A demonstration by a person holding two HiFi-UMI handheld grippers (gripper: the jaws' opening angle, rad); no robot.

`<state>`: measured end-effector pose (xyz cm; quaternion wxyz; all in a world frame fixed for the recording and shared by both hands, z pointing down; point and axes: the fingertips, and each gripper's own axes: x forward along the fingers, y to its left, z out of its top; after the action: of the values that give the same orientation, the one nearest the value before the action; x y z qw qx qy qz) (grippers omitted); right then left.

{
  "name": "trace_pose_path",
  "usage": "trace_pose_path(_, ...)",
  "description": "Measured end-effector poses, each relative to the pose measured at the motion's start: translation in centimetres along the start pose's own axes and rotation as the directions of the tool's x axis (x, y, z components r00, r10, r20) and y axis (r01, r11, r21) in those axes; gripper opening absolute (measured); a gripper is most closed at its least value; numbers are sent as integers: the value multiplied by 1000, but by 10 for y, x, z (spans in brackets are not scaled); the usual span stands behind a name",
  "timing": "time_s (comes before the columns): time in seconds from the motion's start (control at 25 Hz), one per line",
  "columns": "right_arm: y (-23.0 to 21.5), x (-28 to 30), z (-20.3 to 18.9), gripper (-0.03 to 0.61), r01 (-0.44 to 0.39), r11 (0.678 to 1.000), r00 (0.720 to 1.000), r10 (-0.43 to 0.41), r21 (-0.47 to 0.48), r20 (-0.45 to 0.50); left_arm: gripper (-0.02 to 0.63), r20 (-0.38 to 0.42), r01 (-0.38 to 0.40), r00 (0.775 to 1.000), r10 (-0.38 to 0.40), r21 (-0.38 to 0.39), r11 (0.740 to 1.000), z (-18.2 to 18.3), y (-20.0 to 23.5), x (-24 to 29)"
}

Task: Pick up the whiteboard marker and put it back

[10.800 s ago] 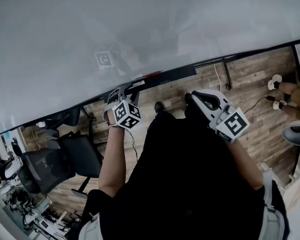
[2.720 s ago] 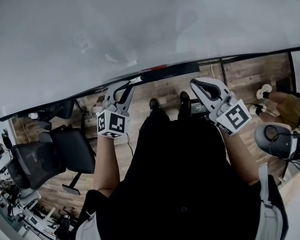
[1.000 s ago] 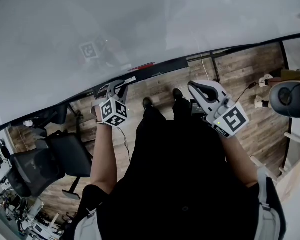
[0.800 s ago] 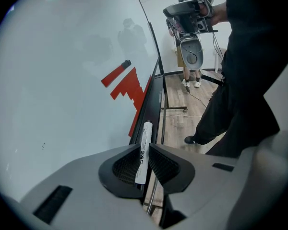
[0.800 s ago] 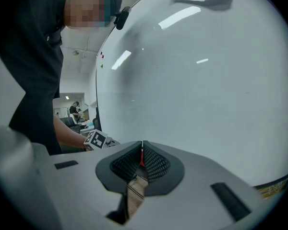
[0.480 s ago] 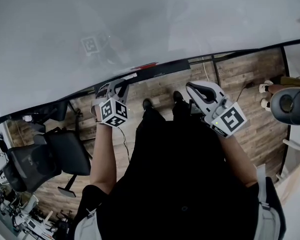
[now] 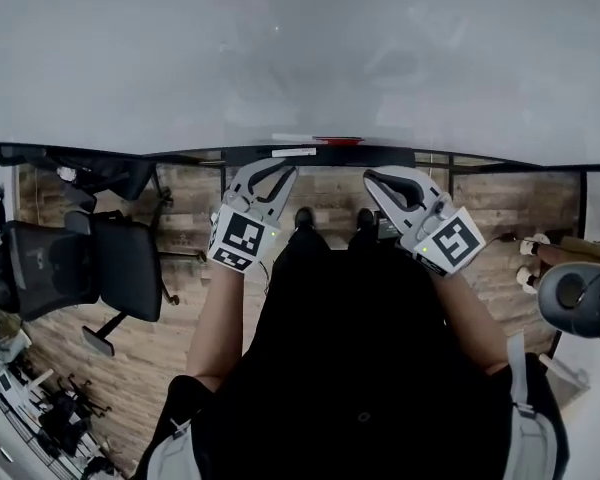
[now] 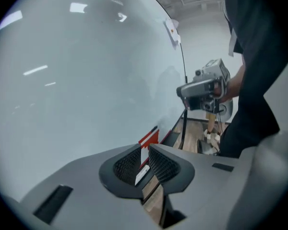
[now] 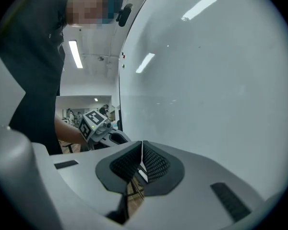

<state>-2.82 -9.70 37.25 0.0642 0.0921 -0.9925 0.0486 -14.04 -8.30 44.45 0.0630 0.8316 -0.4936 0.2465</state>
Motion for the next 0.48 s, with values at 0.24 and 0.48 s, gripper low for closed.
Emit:
trace_pose_path(0.24,17,37,11,20,-145,988,989,146,-47,9,63,146,-32,987,60,-187,982,27,-5,-36)
trace_pose_path(0.48,29,59,19,20,-242,967,969,245,-83,22,44,277,-21,950,141,-395,918,37,3,-73)
